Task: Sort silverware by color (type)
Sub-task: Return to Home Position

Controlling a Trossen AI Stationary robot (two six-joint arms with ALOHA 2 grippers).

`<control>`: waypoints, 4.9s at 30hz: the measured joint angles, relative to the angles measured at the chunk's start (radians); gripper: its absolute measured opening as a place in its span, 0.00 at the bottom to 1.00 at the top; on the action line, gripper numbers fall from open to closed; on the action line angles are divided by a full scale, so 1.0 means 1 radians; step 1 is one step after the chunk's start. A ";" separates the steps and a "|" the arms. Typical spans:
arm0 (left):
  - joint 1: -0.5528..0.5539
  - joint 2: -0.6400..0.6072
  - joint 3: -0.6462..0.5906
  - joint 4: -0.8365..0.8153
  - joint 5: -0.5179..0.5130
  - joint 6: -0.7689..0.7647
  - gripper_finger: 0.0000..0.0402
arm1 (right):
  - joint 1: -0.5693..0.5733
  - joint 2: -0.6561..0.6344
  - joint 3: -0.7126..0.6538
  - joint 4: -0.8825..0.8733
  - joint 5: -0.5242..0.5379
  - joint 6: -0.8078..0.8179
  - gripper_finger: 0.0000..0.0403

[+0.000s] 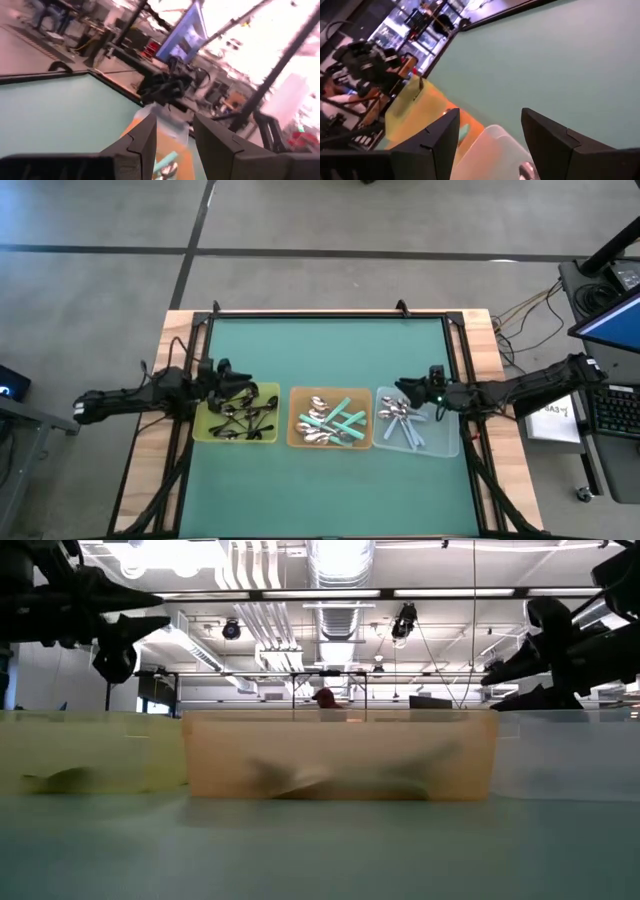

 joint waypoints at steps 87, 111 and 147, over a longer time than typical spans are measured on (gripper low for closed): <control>-0.004 0.012 0.007 -0.072 0.054 0.022 0.28 | 0.000 -0.530 -0.002 -0.145 -0.092 -0.281 0.50; -0.004 0.016 0.007 -0.071 0.054 0.022 0.28 | 0.000 -0.523 -0.002 -0.143 -0.092 -0.282 0.50; -0.004 0.016 0.008 -0.071 0.054 0.023 0.28 | 0.000 -0.523 -0.002 -0.143 -0.092 -0.282 0.50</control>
